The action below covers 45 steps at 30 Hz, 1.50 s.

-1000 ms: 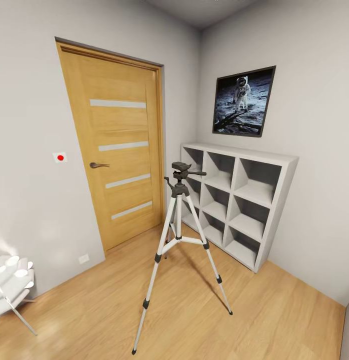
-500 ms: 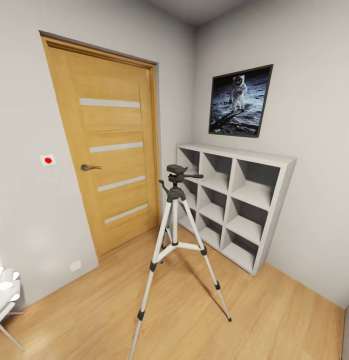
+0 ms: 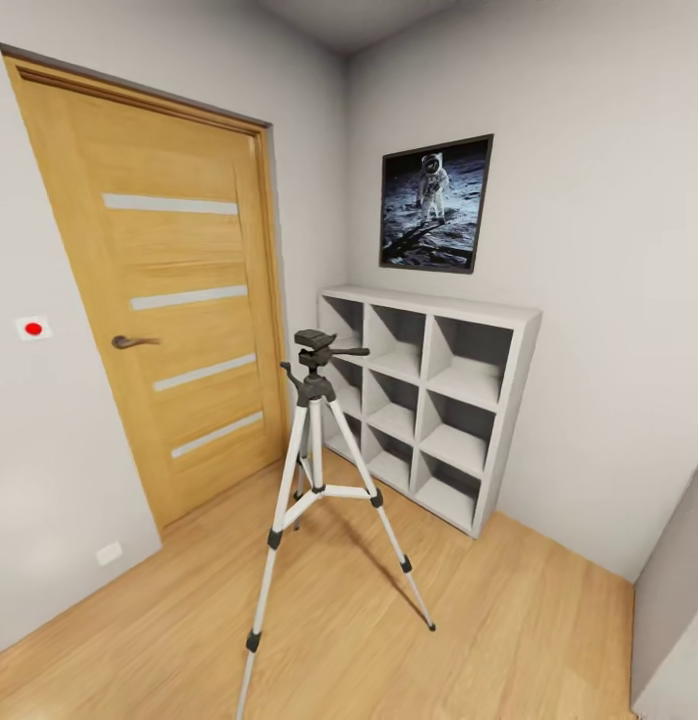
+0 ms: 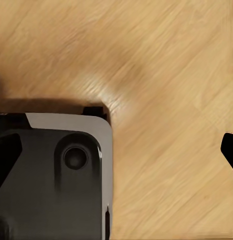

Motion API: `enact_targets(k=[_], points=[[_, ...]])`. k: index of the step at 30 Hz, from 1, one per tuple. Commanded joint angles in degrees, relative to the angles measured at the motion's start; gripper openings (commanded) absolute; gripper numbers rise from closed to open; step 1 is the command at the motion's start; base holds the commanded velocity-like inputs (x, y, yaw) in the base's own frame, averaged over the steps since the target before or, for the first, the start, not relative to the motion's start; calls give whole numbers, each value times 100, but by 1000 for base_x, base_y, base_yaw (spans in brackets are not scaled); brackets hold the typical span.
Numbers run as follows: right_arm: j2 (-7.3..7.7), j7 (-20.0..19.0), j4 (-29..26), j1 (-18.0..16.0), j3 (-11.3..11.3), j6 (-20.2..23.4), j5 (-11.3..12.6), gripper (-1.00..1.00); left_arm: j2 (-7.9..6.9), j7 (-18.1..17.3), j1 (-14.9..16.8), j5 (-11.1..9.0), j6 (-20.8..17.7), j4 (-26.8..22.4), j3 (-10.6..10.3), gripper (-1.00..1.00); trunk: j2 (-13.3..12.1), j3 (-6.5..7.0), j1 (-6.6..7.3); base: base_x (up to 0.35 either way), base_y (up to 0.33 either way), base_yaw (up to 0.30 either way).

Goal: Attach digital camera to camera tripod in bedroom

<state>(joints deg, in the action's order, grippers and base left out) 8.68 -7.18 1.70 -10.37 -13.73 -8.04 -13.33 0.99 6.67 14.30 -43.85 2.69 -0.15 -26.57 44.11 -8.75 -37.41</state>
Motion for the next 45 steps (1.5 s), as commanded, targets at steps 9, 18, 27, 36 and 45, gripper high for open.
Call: enact_targets(k=[9, 18, 27, 36, 45], points=[[1, -12, 22, -9, -50, -39, -47, 100, 1, 27, 3, -44, -25, -2, -42, -100, 7, -9, -1, 0, 0, -242], [-6, -14, 23, -9, -43, -35, -50, 100, 4, 24, 2, -49, -6, -2, -33, -100, 7, -8, -1, 0, 0, -242], [-7, -29, 23, -9, -42, -8, -61, 100, 11, 19, 2, -46, -46, 3, -33, -100, 7, 12, -1, 57, -146, -178], [7, -35, 22, -9, -42, -5, -66, 100, 7, 19, 2, -51, -58, 6, -33, -100, 7, 14, -1, 193, -232, -9], [24, -54, 17, -9, -42, 4, -64, 100, 0, 19, 2, -54, -51, 6, -30, -100, 7, 14, -1, 201, -234, 0]])
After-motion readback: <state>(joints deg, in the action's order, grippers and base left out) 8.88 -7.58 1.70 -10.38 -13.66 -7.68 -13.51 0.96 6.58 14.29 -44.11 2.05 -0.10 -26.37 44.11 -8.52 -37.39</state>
